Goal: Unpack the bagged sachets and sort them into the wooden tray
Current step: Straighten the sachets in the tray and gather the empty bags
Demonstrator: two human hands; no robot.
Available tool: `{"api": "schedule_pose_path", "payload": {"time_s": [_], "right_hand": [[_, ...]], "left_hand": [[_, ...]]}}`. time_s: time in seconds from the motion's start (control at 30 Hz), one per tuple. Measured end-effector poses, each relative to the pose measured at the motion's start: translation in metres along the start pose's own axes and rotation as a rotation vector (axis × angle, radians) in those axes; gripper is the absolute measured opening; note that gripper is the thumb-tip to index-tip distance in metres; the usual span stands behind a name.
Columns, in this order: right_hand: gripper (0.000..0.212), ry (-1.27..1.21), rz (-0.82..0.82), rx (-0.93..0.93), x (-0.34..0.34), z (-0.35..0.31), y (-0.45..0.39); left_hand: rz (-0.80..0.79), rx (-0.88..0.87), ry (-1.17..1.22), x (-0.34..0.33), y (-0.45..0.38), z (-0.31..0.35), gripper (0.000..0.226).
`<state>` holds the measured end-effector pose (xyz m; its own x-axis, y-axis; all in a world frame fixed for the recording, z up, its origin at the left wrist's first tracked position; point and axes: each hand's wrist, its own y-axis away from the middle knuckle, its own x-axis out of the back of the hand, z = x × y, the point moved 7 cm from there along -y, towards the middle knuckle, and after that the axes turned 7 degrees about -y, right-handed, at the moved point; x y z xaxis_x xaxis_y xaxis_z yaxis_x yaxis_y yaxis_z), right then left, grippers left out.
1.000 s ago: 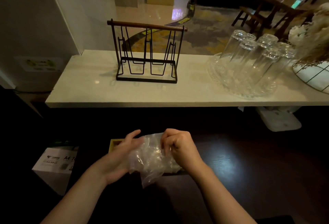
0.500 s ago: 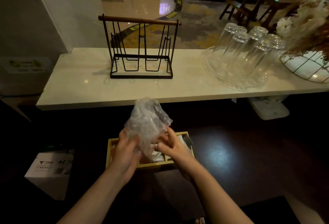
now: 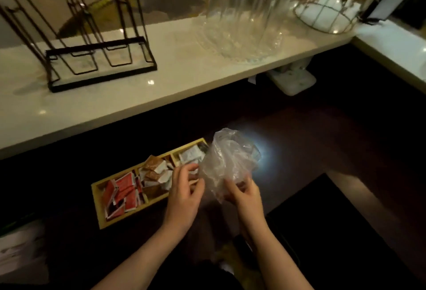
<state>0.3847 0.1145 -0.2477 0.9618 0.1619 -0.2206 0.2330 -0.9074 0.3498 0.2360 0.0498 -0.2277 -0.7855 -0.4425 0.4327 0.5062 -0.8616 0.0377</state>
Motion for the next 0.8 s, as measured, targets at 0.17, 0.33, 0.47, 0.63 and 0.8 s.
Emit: {"api": "schedule_pose_path", "payload": {"time_s": [0.17,0.33,0.47,0.63,0.8], "right_hand": [[0.015,0.01,0.207,-0.033,0.09,0.036,-0.008],[0.006,0.028,0.313,-0.057,0.174,0.073,-0.012],[0.014,0.059,0.439,-0.114,0.237,0.115,-0.011],[0.017,-0.092,0.614,-0.299,0.298,0.191,0.0],[0.009,-0.395,0.722,-0.542,0.327,0.27,-0.004]], "left_hand": [[-0.181,-0.205,-0.351,-0.07,-0.004,-0.003,0.033],[-0.351,-0.336,-0.617,-0.155,-0.003,-0.019,0.025],[-0.444,-0.457,-0.692,-0.213,-0.009,-0.02,0.032],[-0.483,-0.606,-0.8,-0.267,-0.025,-0.018,0.039],[-0.487,-0.663,-0.908,-0.282,-0.026,-0.02,0.042]]}}
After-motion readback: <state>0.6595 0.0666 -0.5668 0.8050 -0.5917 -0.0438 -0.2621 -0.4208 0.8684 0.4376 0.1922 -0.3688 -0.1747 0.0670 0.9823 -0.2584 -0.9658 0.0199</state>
